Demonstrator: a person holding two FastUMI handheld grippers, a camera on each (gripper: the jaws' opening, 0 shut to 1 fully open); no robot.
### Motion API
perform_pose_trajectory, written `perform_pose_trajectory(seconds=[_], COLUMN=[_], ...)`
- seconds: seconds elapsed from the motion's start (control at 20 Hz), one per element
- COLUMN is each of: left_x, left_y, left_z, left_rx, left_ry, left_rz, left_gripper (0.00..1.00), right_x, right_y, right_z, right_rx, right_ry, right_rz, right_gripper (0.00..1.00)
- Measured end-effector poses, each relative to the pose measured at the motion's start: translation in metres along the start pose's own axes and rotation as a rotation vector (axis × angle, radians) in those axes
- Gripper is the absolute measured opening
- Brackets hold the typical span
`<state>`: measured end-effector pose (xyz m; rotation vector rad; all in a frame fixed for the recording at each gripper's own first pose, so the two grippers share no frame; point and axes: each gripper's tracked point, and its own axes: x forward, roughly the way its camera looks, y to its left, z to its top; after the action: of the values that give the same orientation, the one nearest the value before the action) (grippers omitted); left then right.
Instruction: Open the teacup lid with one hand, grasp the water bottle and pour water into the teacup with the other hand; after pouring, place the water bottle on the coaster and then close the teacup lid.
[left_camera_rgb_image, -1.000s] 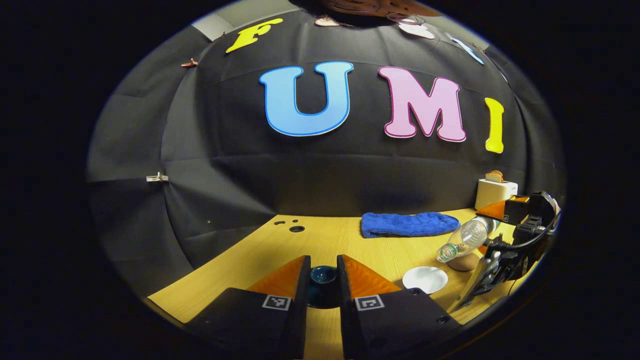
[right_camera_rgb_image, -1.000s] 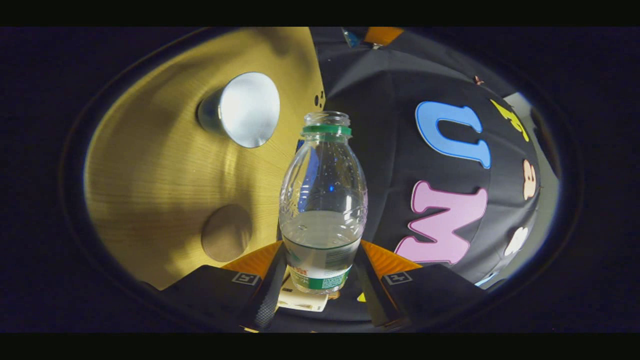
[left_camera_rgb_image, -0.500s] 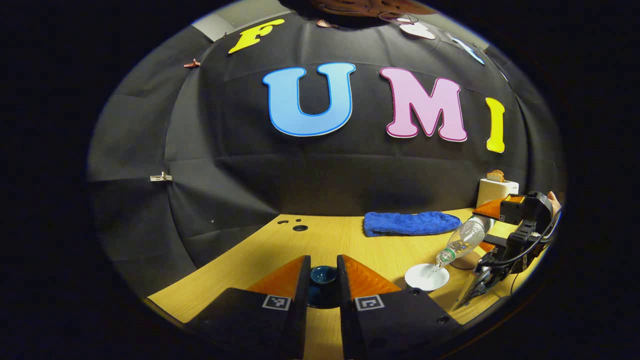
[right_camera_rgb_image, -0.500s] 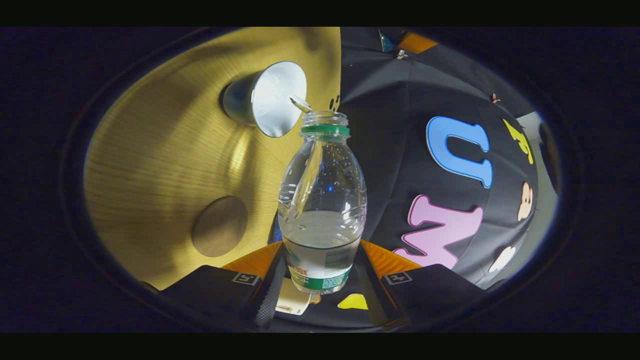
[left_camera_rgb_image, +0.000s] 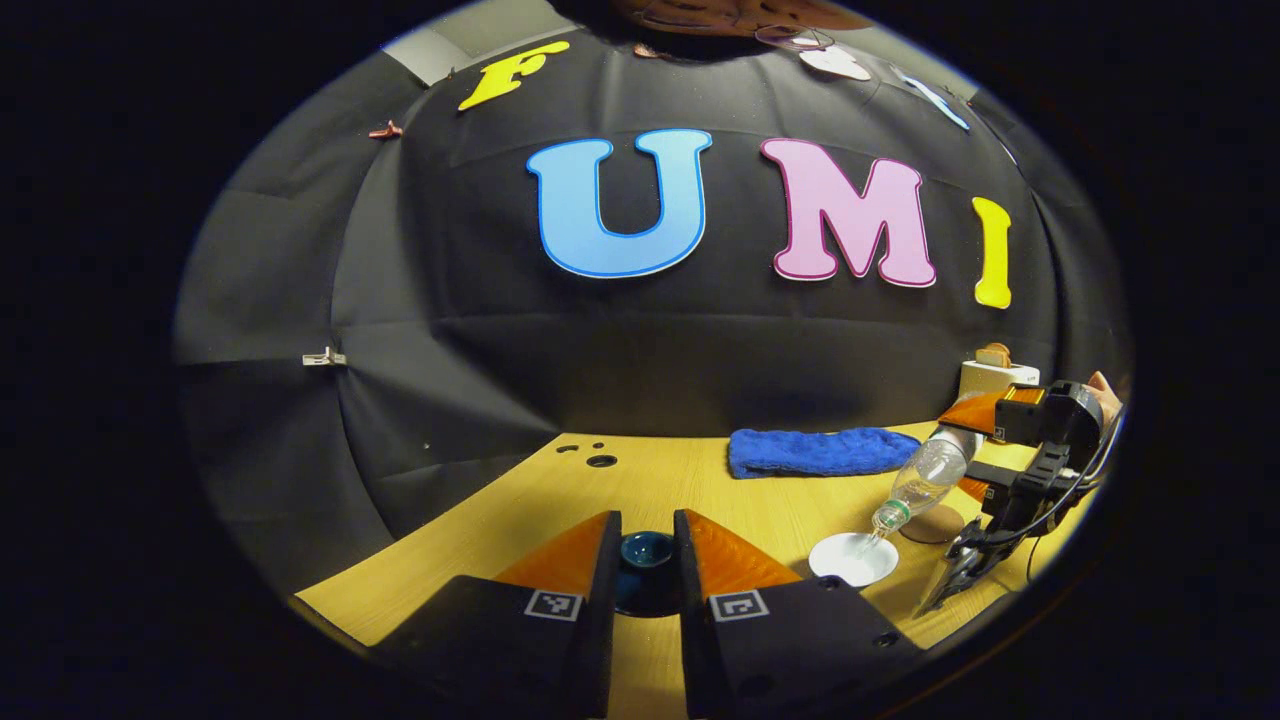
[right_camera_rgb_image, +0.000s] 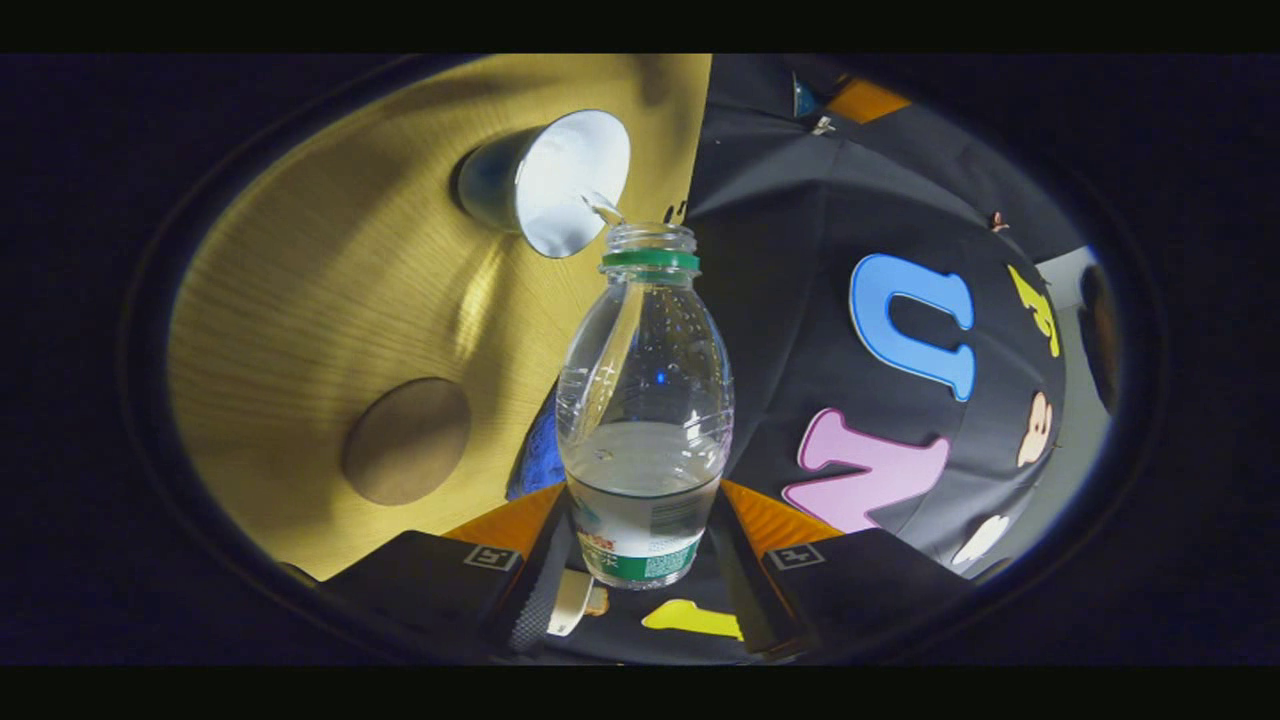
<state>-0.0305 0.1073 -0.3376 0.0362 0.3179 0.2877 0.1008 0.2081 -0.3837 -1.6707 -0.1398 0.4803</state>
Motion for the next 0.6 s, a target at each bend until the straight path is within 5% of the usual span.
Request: perform_pose_trajectory(seconds=[0.6], left_x=[-0.007], left_y=[0.005], left_z=[-0.004], left_rx=[0.016], left_ry=[-0.009], left_rz=[0.011], left_gripper=[0.32], right_x=[0.007], right_y=[-0.023], right_z=[0.005], right_rx=[-0.156], right_ry=[-0.063], right_rz=[-0.129], right_gripper=[0.74])
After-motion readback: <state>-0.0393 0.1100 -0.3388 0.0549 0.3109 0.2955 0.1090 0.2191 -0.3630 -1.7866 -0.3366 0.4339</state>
